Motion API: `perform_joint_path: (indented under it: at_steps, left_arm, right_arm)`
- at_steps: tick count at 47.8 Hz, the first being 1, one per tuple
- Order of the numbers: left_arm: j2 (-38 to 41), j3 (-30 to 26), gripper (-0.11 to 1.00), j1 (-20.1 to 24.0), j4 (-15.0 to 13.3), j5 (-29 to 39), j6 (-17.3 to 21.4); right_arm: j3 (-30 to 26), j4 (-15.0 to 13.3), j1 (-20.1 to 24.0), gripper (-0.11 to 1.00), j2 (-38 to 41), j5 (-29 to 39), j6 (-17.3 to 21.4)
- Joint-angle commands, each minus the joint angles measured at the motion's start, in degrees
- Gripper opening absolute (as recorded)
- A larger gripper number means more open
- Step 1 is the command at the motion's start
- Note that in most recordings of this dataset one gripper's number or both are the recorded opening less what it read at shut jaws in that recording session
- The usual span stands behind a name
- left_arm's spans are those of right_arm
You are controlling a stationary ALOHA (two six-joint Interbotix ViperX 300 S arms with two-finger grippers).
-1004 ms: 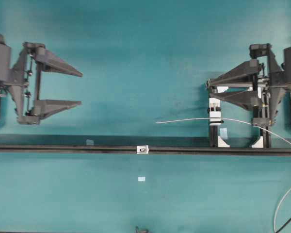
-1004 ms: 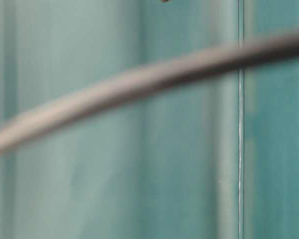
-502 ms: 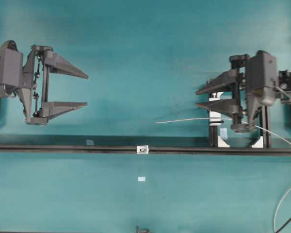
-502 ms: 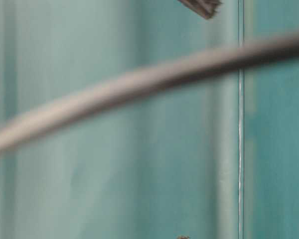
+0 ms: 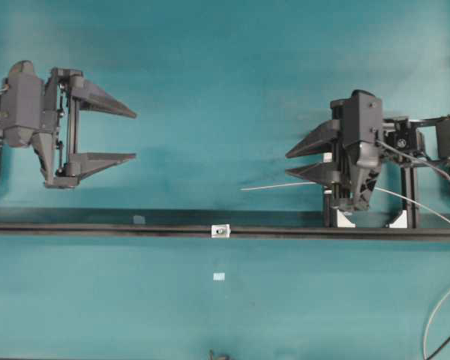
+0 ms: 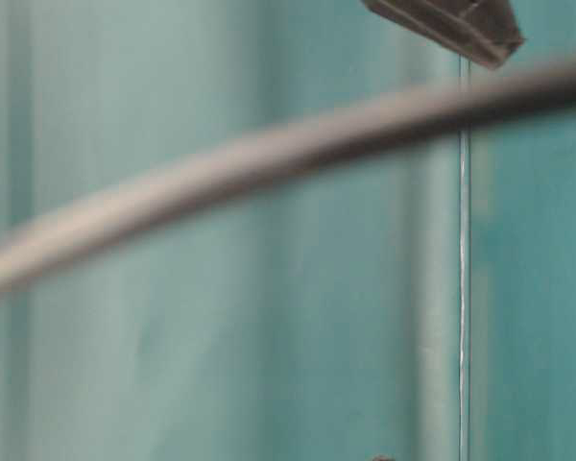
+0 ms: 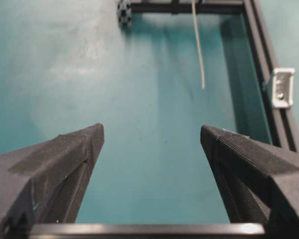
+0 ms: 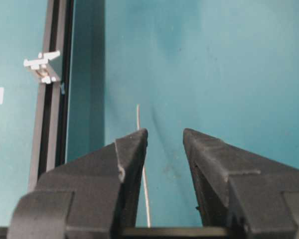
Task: Insert the wire through the hole in the metal fitting marked with a red label.
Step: 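Raise both arms and move the right gripper over the white wire, then lower the open right gripper around the white wire near the fixture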
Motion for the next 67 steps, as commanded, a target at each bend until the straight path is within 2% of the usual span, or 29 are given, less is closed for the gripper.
perform_joint_path:
  at_steps: [1,67]
  left_arm:
    - [0.6,-0.6,0.62,0.4,-0.2,-0.5,-0.1]
    - [1.8,-0.7,0.62,0.5,-0.2,-0.5,-0.2]
  right_arm:
    - [-1.1,0.1,0.5,0.45,0.4,-0.4,0.4]
    - [-3.5,0.3,1.8,0.45,10.5,0.7,1.8]
